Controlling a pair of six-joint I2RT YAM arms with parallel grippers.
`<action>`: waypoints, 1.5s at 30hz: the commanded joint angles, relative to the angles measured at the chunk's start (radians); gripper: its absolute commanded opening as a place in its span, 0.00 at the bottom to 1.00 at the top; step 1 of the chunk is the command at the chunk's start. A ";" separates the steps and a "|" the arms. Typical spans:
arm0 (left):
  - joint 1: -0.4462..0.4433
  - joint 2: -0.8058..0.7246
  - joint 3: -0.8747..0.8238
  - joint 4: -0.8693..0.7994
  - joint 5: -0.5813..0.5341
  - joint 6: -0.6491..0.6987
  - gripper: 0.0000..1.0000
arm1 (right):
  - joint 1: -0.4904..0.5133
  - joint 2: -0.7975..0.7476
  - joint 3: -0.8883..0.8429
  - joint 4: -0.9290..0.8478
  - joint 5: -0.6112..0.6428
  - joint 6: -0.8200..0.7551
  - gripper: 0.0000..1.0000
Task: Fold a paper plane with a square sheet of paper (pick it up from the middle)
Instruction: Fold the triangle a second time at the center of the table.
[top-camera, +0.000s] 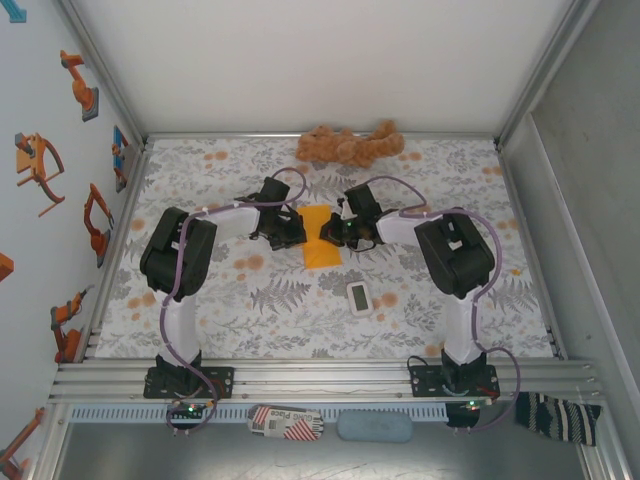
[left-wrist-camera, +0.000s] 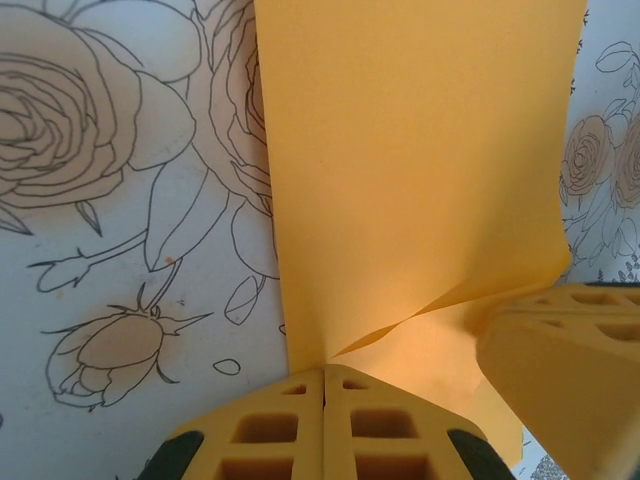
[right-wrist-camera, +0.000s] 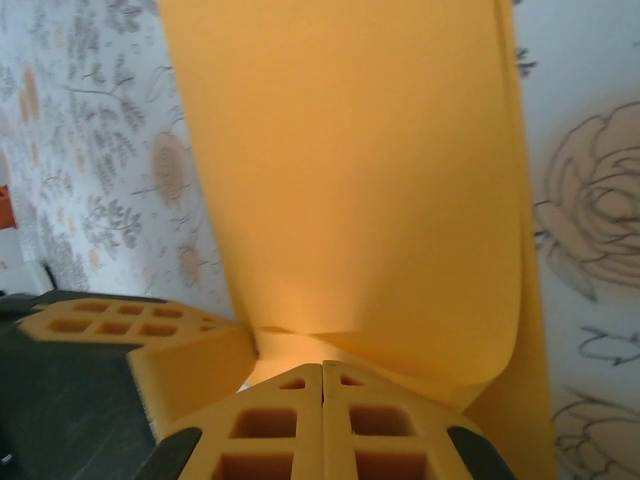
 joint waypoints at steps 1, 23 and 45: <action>0.015 0.070 -0.021 -0.110 -0.077 0.036 0.00 | -0.001 0.022 0.044 -0.091 0.072 0.007 0.00; 0.028 0.069 -0.013 -0.106 -0.067 0.057 0.00 | -0.082 -0.137 -0.042 -0.018 0.129 0.038 0.00; 0.028 0.042 0.065 -0.119 -0.001 0.065 0.02 | 0.018 0.032 0.001 -0.071 0.052 0.032 0.00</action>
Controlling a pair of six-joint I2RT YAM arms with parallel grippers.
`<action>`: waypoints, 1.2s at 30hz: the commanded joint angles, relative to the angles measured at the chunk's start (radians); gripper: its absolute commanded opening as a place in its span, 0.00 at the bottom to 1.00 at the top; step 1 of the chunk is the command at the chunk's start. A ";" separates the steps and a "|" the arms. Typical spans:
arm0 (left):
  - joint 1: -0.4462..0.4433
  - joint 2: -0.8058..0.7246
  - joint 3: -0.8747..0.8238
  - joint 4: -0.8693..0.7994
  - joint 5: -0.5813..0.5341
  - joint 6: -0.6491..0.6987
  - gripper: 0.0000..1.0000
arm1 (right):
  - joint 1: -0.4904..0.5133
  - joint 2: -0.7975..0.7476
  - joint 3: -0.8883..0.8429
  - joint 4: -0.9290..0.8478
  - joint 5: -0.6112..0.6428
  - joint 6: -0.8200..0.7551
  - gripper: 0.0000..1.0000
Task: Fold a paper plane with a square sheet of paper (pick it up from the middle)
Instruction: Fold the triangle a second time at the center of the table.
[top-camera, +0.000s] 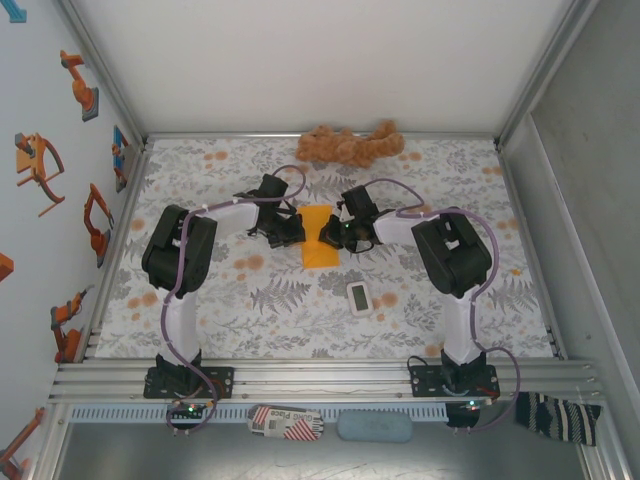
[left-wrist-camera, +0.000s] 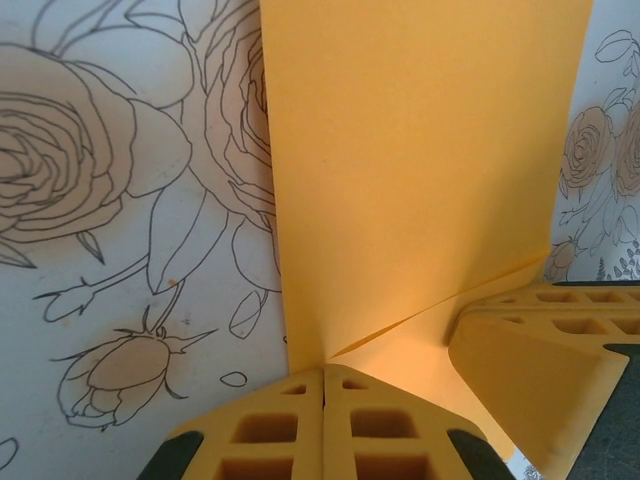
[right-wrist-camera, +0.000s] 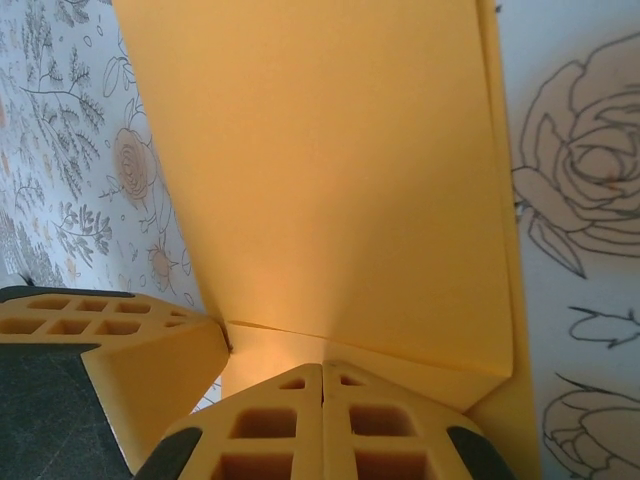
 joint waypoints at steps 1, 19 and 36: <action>0.009 0.002 0.031 -0.060 -0.029 -0.010 0.05 | 0.001 0.027 -0.010 -0.061 0.044 -0.016 0.00; -0.077 -0.192 -0.146 0.165 0.078 -0.219 0.04 | 0.002 0.050 -0.024 -0.127 0.089 0.014 0.00; -0.112 -0.108 -0.165 0.149 0.057 -0.243 0.03 | 0.001 0.060 -0.024 -0.127 0.090 0.038 0.00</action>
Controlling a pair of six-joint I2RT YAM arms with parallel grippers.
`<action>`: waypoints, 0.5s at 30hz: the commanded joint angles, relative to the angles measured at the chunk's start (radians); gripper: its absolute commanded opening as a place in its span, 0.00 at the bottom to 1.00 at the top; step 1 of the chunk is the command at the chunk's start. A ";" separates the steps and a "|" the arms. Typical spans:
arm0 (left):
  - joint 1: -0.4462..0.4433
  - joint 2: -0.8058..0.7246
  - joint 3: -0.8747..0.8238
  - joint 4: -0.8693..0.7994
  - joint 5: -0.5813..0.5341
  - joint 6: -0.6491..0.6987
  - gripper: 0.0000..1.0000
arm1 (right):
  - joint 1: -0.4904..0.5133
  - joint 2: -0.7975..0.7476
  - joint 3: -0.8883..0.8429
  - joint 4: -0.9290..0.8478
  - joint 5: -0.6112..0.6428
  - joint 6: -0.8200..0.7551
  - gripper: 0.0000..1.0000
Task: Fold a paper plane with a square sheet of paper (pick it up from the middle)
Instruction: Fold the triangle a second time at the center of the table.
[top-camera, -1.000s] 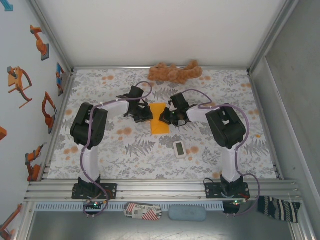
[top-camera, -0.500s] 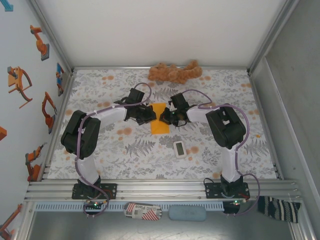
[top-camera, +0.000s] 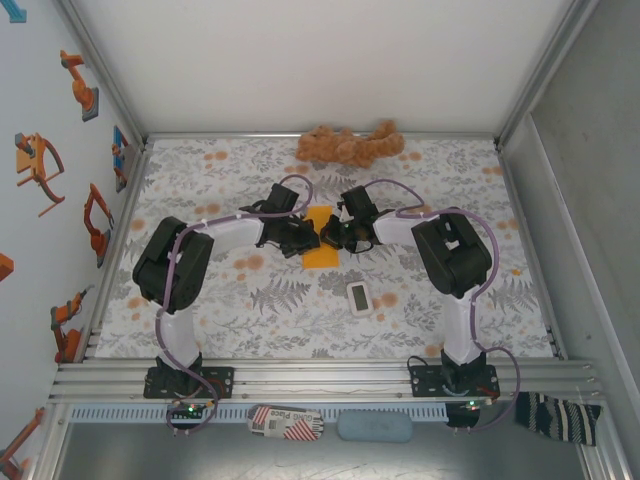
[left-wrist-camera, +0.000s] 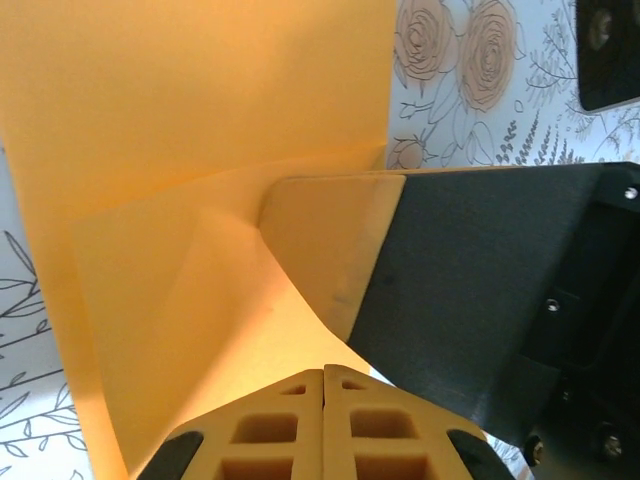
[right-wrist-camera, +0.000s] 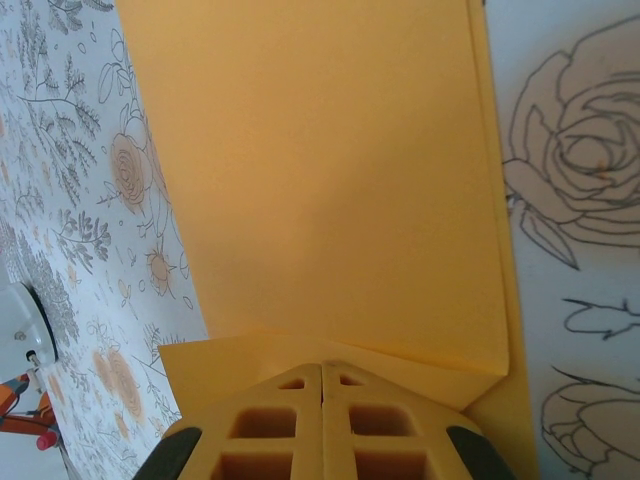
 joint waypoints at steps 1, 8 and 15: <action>-0.005 0.021 -0.022 -0.015 -0.005 -0.017 0.03 | 0.000 0.062 -0.022 -0.124 0.075 0.013 0.00; -0.006 0.040 -0.026 -0.011 -0.015 -0.020 0.03 | -0.001 0.067 -0.017 -0.128 0.074 0.013 0.00; -0.005 0.048 -0.025 -0.035 -0.045 0.000 0.04 | -0.001 0.067 -0.017 -0.131 0.074 0.007 0.00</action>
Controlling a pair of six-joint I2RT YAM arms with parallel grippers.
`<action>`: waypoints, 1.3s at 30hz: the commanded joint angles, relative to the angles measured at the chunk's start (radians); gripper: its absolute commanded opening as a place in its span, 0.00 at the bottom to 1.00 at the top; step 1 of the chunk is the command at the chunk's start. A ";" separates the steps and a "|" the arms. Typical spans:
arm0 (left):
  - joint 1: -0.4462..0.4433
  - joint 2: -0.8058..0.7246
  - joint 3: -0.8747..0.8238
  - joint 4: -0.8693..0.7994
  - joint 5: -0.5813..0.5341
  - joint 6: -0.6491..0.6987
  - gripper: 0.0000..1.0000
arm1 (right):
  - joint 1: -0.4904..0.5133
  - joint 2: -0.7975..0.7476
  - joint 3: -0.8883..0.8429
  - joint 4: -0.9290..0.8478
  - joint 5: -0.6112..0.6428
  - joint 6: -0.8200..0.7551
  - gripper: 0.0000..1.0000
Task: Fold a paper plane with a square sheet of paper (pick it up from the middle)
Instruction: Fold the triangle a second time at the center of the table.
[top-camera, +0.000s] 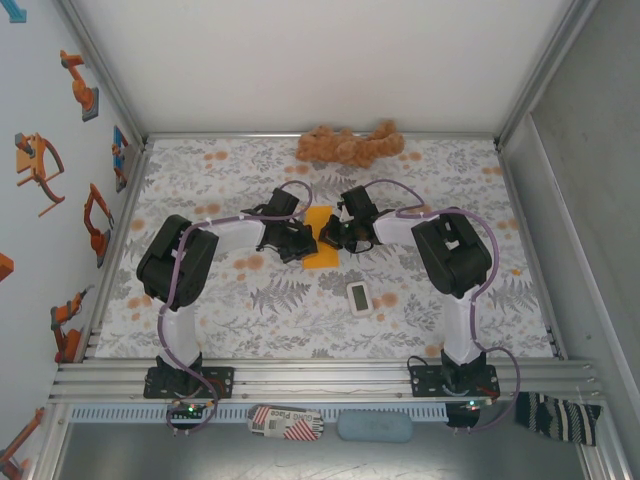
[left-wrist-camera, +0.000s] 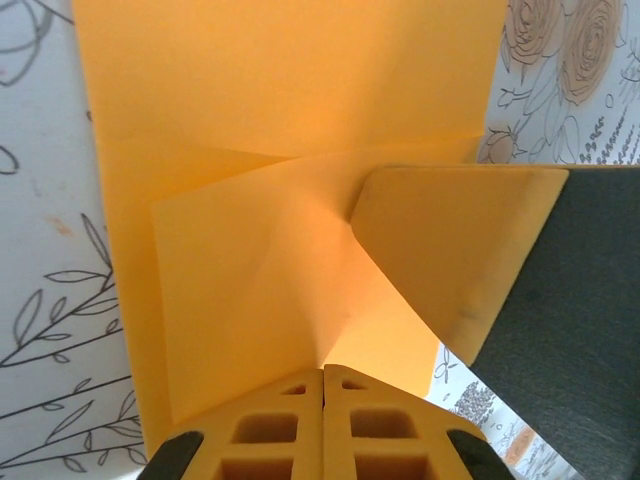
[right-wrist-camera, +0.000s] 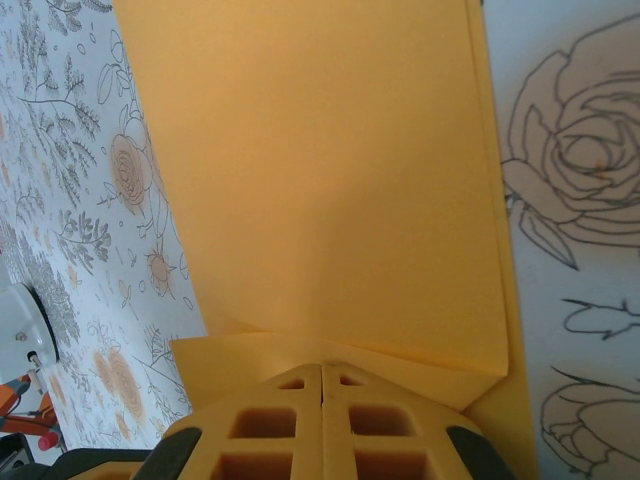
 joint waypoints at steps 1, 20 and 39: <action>-0.006 0.019 -0.008 -0.029 -0.023 0.010 0.04 | -0.003 0.066 -0.018 -0.133 0.076 0.004 0.00; 0.008 0.025 -0.008 -0.050 -0.056 0.031 0.04 | -0.004 0.068 -0.020 -0.138 0.079 -0.006 0.00; 0.015 0.038 -0.017 -0.056 -0.050 0.035 0.00 | -0.006 -0.052 0.009 -0.085 -0.029 -0.110 0.00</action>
